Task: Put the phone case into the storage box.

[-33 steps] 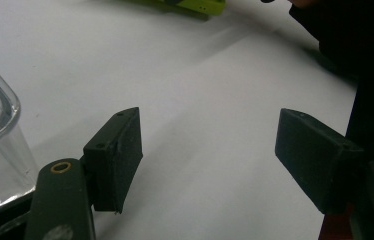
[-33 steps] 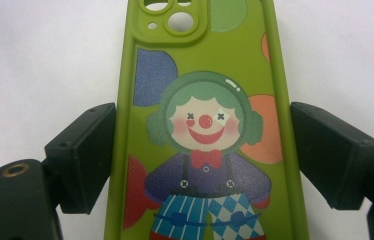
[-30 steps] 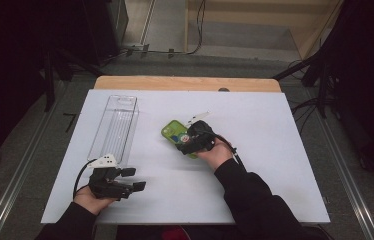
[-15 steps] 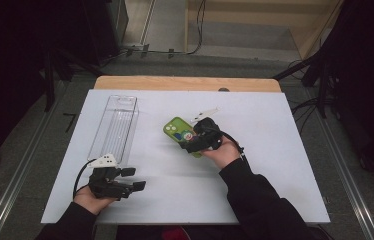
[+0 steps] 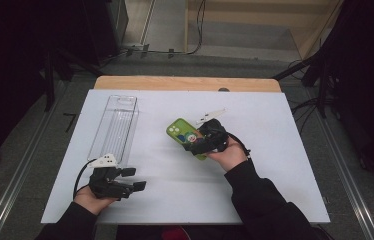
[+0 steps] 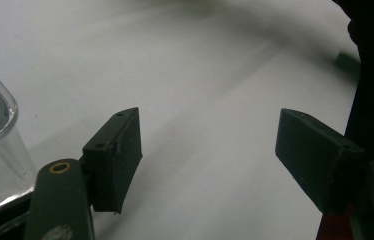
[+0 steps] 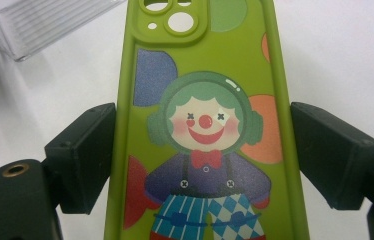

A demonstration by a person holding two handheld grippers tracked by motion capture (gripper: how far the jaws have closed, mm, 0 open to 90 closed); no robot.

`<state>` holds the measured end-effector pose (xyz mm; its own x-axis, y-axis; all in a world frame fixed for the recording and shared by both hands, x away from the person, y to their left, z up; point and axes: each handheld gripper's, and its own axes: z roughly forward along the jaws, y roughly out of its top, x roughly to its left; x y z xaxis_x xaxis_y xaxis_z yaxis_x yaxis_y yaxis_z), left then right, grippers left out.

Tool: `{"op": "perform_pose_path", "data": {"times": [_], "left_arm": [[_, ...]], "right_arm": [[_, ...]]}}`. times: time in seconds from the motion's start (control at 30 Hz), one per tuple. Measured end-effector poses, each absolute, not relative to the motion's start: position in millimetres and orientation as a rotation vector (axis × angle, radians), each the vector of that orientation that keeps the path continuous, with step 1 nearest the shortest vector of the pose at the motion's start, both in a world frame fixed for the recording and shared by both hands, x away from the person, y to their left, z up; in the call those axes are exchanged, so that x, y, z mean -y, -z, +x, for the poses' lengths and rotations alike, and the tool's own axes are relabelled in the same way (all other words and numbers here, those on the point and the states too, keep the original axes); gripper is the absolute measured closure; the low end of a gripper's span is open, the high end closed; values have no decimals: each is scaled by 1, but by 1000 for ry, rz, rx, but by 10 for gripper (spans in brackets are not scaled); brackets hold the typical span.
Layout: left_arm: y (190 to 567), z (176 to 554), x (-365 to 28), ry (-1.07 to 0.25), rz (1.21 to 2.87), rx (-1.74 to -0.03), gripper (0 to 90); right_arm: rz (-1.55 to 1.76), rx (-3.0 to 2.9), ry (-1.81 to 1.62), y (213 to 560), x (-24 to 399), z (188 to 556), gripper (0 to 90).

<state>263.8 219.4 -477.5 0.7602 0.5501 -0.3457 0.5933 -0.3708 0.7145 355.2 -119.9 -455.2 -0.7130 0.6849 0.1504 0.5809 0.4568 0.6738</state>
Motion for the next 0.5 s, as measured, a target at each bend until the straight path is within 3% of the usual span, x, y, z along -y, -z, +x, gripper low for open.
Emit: {"op": "perform_pose_path", "data": {"times": [0.5], "left_arm": [[471, 261, -209, 51, 2046, -882, 222]], "right_arm": [[1143, -2549, -1107, 454, 135, 341, 143]]}}
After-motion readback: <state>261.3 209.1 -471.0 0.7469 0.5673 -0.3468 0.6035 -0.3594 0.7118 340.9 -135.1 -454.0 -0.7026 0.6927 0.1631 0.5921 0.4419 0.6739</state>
